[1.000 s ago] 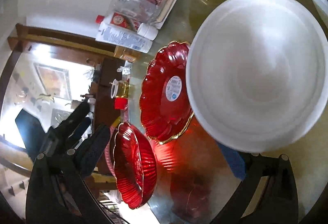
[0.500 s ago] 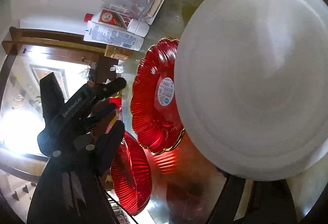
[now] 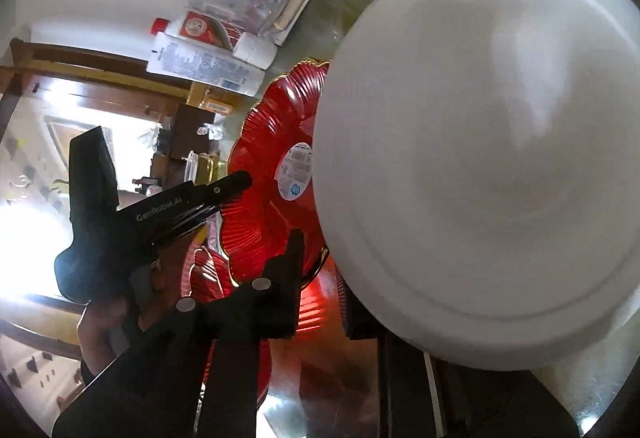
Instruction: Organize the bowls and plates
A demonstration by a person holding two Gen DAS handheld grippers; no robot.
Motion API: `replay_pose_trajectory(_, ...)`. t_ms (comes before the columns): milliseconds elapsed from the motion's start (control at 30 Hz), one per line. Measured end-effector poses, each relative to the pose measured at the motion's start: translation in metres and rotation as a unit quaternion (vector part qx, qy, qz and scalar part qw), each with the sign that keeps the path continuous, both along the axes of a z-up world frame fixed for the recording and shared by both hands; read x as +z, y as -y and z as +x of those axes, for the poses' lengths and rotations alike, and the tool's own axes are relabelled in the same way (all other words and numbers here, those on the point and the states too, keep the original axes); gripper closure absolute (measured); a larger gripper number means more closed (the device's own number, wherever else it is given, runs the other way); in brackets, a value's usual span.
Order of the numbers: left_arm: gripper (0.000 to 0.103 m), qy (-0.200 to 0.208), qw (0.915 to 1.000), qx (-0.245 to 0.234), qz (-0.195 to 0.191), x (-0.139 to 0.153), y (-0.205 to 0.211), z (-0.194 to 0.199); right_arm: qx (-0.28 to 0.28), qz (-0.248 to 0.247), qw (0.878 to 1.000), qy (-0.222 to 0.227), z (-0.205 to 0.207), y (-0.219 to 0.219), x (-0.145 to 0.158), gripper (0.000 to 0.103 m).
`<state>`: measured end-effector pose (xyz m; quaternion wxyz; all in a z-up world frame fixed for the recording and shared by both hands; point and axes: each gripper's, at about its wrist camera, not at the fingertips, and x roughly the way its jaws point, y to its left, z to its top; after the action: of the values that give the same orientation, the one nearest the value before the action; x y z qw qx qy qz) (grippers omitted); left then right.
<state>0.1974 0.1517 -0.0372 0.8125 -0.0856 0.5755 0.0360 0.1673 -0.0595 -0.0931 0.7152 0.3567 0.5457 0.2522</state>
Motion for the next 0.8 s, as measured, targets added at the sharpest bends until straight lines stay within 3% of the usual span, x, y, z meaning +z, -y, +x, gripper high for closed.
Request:
replay_pose_trajectory(500, 0.089, 0.072, 0.9974, 0.01, -0.003, 0.05, -0.008, -0.044, 0.013, 0.009, 0.998, 0.067, -0.017, 0.0, 0.037, 0.09)
replay_pose_trajectory(800, 0.09, 0.146, 0.9887, 0.035, -0.008, 0.083, -0.026, -0.102, 0.049, -0.006, 0.989, 0.139, -0.048, -0.022, 0.081, 0.09)
